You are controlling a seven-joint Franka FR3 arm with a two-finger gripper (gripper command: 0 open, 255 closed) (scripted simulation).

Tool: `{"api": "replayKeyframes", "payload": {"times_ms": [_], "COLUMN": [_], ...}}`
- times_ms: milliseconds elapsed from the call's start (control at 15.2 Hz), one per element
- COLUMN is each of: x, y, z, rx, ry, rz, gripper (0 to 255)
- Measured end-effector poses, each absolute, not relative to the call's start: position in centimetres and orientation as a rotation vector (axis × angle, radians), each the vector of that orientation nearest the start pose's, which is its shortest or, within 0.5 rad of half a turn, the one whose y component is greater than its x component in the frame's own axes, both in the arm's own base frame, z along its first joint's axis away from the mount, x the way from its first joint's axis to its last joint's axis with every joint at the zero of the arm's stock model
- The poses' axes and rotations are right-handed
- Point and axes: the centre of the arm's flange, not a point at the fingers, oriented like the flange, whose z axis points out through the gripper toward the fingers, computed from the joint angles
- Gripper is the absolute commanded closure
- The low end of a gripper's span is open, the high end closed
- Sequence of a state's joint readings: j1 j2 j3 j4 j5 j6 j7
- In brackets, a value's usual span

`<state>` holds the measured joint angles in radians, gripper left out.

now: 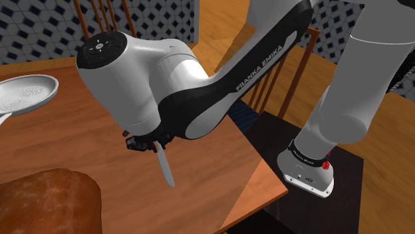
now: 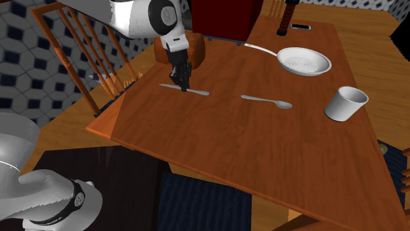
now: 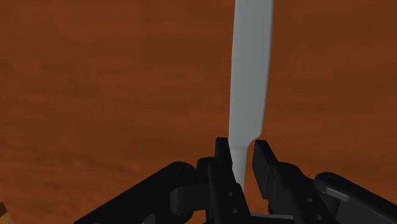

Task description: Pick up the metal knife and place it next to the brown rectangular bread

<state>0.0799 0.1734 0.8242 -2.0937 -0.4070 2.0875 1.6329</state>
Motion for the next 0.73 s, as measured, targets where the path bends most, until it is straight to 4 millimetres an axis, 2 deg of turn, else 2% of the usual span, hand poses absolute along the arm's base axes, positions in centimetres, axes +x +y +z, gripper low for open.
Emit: {"api": "replayKeyframes", "payload": {"times_ms": [198,528,594,726], "x": [36.15,36.17,36.17,36.17], "y": [41.76,41.79,41.79,41.79], "z": [34.63,34.48,34.48,34.48], "rx": [-3.192,-3.191,-3.191,-3.191], "ry": [0.825,0.824,0.824,0.824], "rz": [-0.284,-0.284,-0.284,-0.284], "gripper": [255,255,0,0]}}
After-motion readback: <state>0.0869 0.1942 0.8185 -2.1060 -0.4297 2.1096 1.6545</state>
